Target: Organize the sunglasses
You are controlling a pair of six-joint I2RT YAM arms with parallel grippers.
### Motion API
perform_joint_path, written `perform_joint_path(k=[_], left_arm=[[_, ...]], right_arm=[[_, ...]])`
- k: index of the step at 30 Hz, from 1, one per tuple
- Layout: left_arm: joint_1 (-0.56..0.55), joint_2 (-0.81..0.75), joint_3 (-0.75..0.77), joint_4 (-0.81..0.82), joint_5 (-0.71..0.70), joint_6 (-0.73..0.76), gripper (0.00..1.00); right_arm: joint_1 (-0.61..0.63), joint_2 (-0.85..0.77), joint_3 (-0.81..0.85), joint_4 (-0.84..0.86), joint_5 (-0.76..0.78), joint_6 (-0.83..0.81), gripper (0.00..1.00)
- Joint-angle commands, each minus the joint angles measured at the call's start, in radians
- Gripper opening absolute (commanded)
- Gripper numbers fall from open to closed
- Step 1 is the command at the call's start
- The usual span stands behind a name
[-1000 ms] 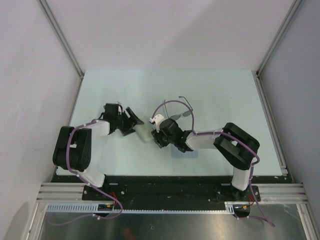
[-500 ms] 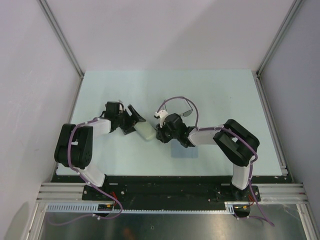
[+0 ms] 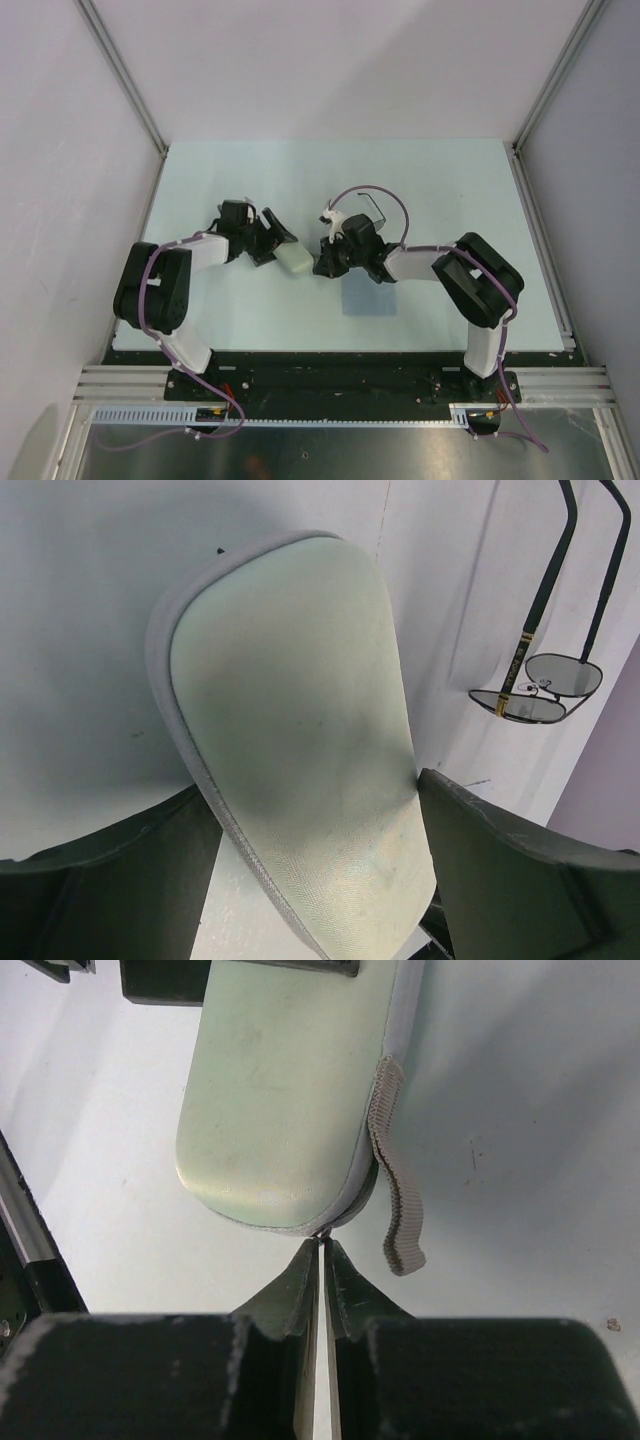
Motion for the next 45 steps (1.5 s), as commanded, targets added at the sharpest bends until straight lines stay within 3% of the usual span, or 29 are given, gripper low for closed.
perform_joint_path(k=[1, 10, 19, 22, 25, 26, 29, 36, 45], left_arm=[[-0.017, 0.069, -0.011, -0.098, -0.081, -0.004, 0.82], [-0.022, 0.089, -0.048, -0.098, -0.116, -0.102, 0.61], [-0.04, 0.045, -0.035, -0.099, -0.216, -0.123, 0.59], [-0.043, 0.051, -0.035, -0.099, -0.213, -0.123, 0.59], [-0.048, 0.052, -0.043, -0.101, -0.213, -0.123, 0.59], [-0.048, 0.049, -0.045, -0.101, -0.213, -0.122, 0.6], [-0.051, 0.046, -0.046, -0.106, -0.217, -0.128, 0.62], [-0.057, 0.042, -0.002, -0.174, -0.254, -0.136, 0.63], [-0.059, 0.051, 0.02, -0.218, -0.276, -0.125, 0.64]], right_arm=[[0.014, 0.007, 0.042, -0.01, -0.019, -0.001, 0.07], [0.045, -0.004, 0.043, -0.067, 0.02, -0.021, 0.01], [0.063, -0.045, 0.045, -0.108, -0.006, -0.021, 0.0], [0.062, -0.075, 0.046, -0.142, 0.101, -0.031, 0.0], [0.043, -0.081, 0.046, -0.15, 0.188, -0.051, 0.08], [0.042, -0.081, 0.046, -0.147, 0.207, -0.082, 0.21], [0.043, -0.087, 0.048, -0.139, 0.259, -0.126, 0.39], [0.089, -0.124, 0.048, -0.136, 0.369, -0.202, 0.41], [0.109, -0.11, 0.066, -0.144, 0.331, -0.245, 0.52]])
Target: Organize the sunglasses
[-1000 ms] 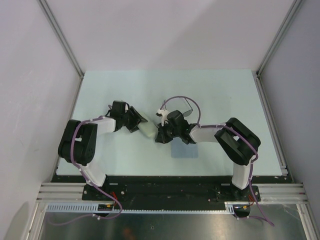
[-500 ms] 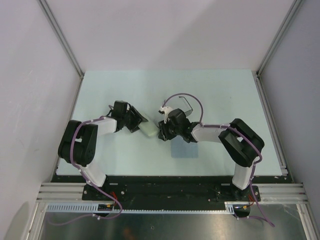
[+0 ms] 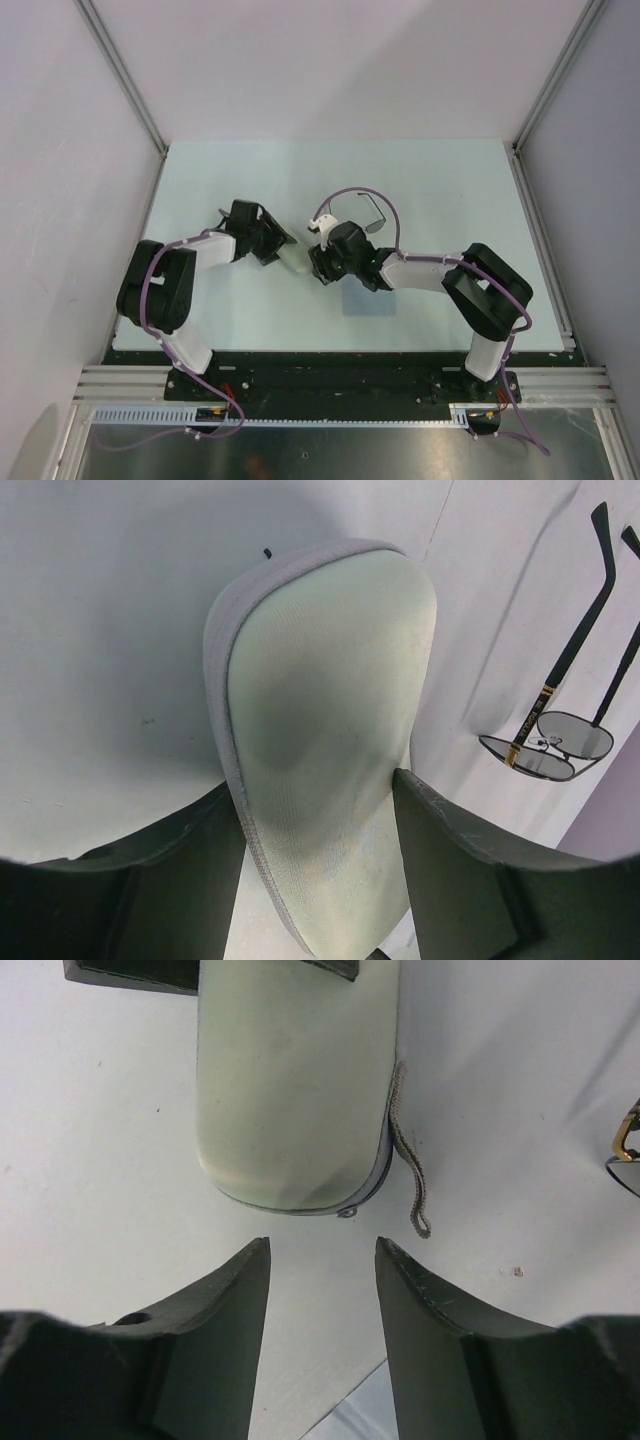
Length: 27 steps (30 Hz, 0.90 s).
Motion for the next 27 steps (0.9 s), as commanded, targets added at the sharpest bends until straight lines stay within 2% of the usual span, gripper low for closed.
perform_joint_path(k=[1, 6, 15, 27], left_arm=[[-0.001, 0.038, -0.013, -0.162, -0.115, 0.023, 0.65], [-0.003, 0.036, -0.006, -0.173, -0.121, 0.028, 0.65], [-0.004, 0.05, 0.022, -0.199, -0.123, 0.042, 0.65], [-0.006, 0.064, 0.046, -0.225, -0.125, 0.059, 0.64]], right_arm=[[0.001, -0.011, 0.046, 0.016, 0.005, -0.038, 0.52], [-0.009, 0.006, 0.049, 0.035, -0.003, -0.041, 0.51], [-0.045, 0.038, 0.049, 0.021, -0.114, -0.147, 0.39], [-0.032, 0.104, 0.049, 0.082, -0.123, -0.17, 0.45]])
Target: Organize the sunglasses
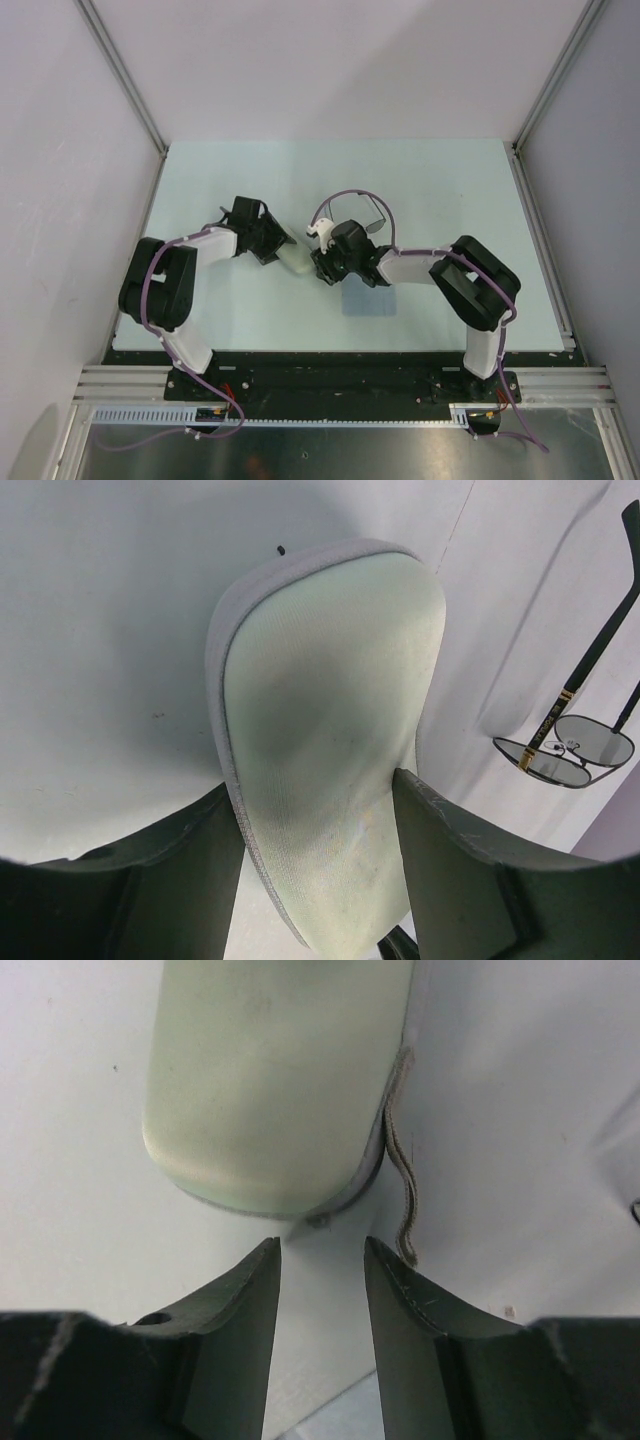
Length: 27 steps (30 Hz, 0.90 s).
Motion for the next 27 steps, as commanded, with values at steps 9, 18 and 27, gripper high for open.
perform_joint_path(k=[9, 18, 27], left_arm=[[-0.007, 0.057, -0.002, -0.15, -0.105, 0.061, 0.64], [-0.008, 0.068, 0.005, -0.157, -0.105, 0.069, 0.64], [-0.008, 0.073, 0.015, -0.159, -0.105, 0.07, 0.64]], right_arm=[[0.014, 0.065, 0.035, 0.147, 0.054, -0.008, 0.41], [0.031, 0.059, 0.035, 0.144, 0.088, -0.05, 0.01], [0.034, 0.038, 0.035, 0.121, 0.062, -0.05, 0.0]])
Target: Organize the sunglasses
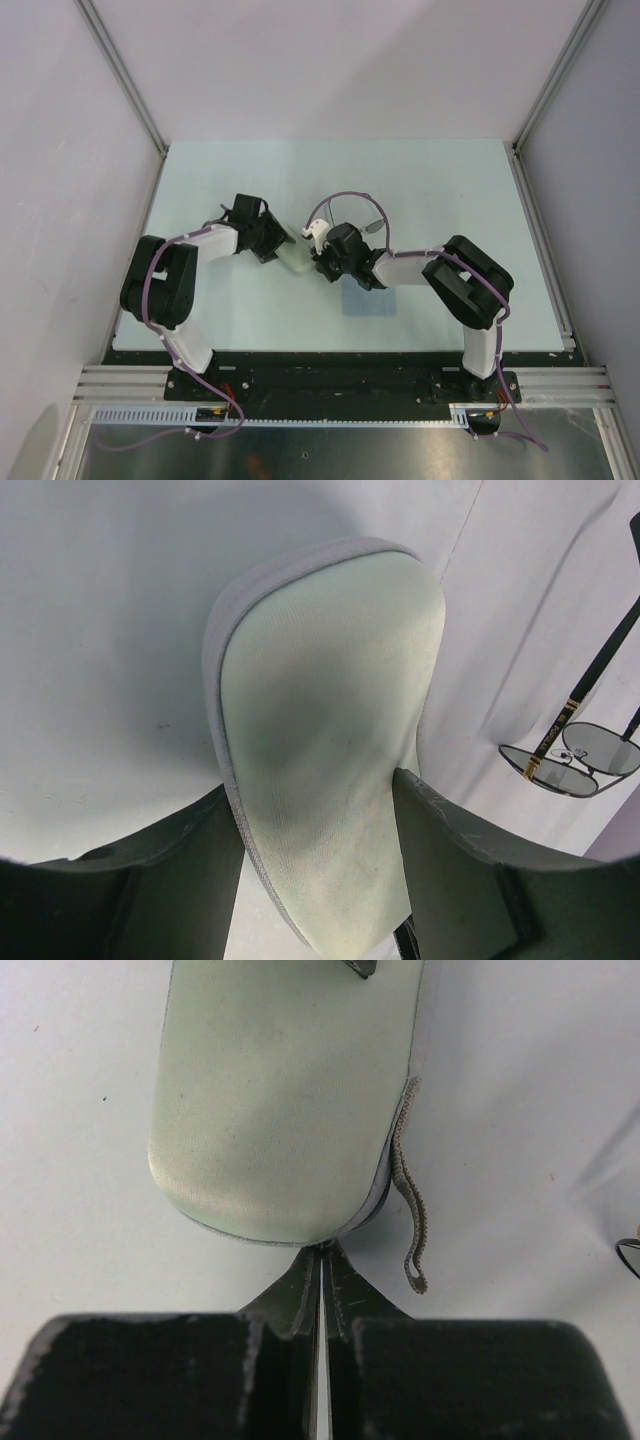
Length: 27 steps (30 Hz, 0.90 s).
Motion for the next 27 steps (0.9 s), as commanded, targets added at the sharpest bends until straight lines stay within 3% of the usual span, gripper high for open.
perform_joint_path(k=[1, 14, 27], left_arm=[[-0.005, 0.055, -0.017, -0.124, -0.093, 0.053, 0.64], [-0.006, 0.077, 0.004, -0.124, -0.098, 0.022, 0.64], [-0.014, 0.091, 0.015, -0.121, -0.092, -0.011, 0.63]], right_arm=[[0.003, -0.01, 0.03, 0.021, -0.003, -0.016, 0.0], [0.043, -0.064, 0.02, -0.059, -0.085, 0.021, 0.0], [0.149, -0.046, 0.017, 0.009, -0.141, 0.058, 0.0]])
